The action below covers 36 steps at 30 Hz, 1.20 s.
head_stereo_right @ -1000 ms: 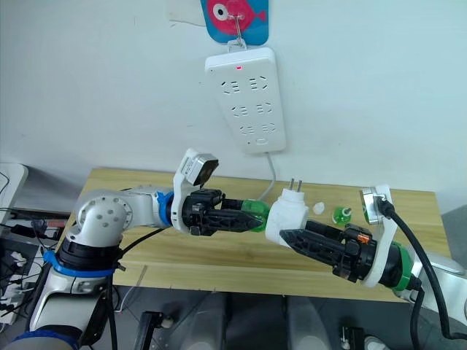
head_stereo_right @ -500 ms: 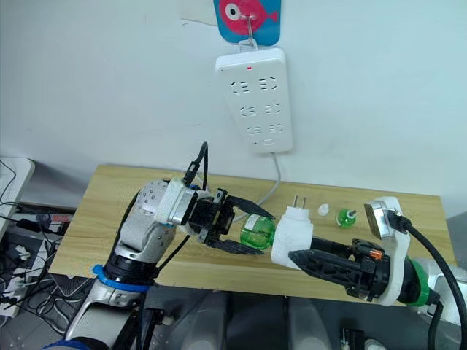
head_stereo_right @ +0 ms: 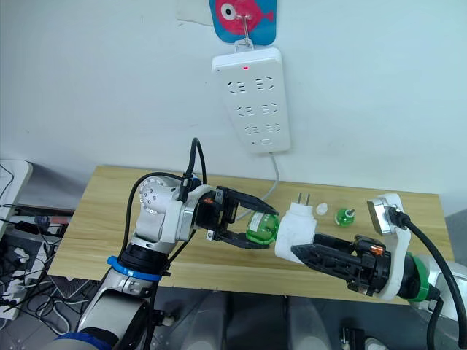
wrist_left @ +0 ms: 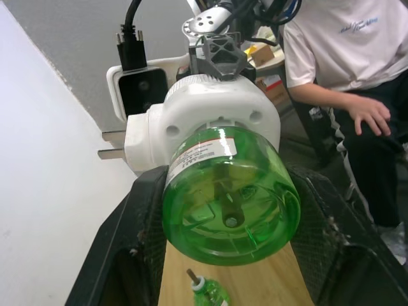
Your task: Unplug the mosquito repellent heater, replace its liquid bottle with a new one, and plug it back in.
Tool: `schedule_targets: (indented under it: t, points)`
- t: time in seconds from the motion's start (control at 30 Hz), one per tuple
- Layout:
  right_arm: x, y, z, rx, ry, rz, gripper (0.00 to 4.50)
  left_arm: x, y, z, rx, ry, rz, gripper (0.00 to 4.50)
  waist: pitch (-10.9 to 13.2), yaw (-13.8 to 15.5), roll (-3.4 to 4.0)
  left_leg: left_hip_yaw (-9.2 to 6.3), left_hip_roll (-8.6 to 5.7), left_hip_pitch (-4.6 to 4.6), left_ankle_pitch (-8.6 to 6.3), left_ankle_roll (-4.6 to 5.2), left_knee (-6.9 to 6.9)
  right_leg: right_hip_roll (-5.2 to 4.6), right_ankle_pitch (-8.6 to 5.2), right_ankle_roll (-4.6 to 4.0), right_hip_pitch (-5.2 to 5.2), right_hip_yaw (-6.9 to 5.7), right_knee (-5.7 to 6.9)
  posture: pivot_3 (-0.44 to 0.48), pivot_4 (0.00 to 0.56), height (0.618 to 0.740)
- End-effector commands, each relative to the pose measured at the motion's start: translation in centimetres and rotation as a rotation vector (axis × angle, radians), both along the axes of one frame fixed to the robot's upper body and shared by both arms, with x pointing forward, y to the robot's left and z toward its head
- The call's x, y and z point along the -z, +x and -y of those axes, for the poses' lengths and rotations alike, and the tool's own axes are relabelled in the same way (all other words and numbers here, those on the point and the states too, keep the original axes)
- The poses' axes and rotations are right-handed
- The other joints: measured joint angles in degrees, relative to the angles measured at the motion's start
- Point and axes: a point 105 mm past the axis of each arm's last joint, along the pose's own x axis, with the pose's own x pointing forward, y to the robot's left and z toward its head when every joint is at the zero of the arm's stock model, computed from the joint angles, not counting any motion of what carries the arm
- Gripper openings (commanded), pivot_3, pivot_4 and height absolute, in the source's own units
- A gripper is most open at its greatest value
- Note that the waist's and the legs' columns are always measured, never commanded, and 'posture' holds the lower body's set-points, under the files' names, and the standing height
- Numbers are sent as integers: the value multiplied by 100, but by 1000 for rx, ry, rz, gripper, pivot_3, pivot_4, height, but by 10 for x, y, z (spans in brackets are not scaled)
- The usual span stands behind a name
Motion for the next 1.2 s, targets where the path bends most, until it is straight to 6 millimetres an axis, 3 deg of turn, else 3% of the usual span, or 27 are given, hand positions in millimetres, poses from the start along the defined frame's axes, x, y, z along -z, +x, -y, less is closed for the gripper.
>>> schedule_targets:
  t: [0.03, 0.33, 0.47, 0.53, 0.73, 0.9, 1.07, 1.2]
  points:
    - [-12, -12, -15, -71, 47, 39, 2979, 9, -6, 12, 41, 60, 73, 2259, 0, -2, 0, 0, 0, 0, 0, 0, 0, 0, 0, 0, 0, 0, 0, 25, 345, 740]
    - [-14, -12, -27, -60, 67, 51, 2979, 10, -13, 20, 69, 10, 61, 2259, -2, -21, -1, -3, -2, -1, 2, 1, 1, -2, 0, 0, 1, -3, 1, 23, 333, 740]
    - [-15, -17, -30, -101, 24, 71, 2979, -1, -18, 15, 102, 72, -319, 2259, -2, -64, -1, -8, -2, -3, 2, 2, 0, -2, 0, 0, 1, -8, 1, 21, 326, 740]
    - [-14, -22, -30, -134, -19, 77, 2979, -5, -23, 11, 116, 167, -546, 2259, -3, -105, 1, -15, -1, -4, 2, 2, 0, -3, 0, 1, 0, -13, 3, 19, 322, 740]
    - [-14, -25, -27, -195, -110, 91, 2979, -4, -29, 2, 90, 459, -958, 2259, -4, -122, 1, -20, -2, -2, 6, 6, 1, -3, -1, 2, 1, -20, 14, 19, 322, 740]
    - [-20, -17, -27, -206, -134, 128, 2979, -8, -33, -9, 89, 709, -1484, 2259, -3, -135, 1, -21, -2, -3, 6, 7, 1, -3, -2, 3, 0, -21, 15, 23, 324, 740]
    - [-21, -17, -28, -234, -163, 141, 2979, -5, -50, -27, 124, 906, -1654, 2259, -3, -139, 1, -19, -2, -4, 5, 8, -2, -2, -6, 8, -6, -20, 14, 17, 331, 740]
    - [-21, -13, -27, -226, -176, 134, 2979, 5, -40, -27, 42, 910, -1716, 2259, -3, -126, 1, -18, -4, -4, 6, 6, 1, -6, -6, 8, -7, -21, 20, 18, 336, 740]
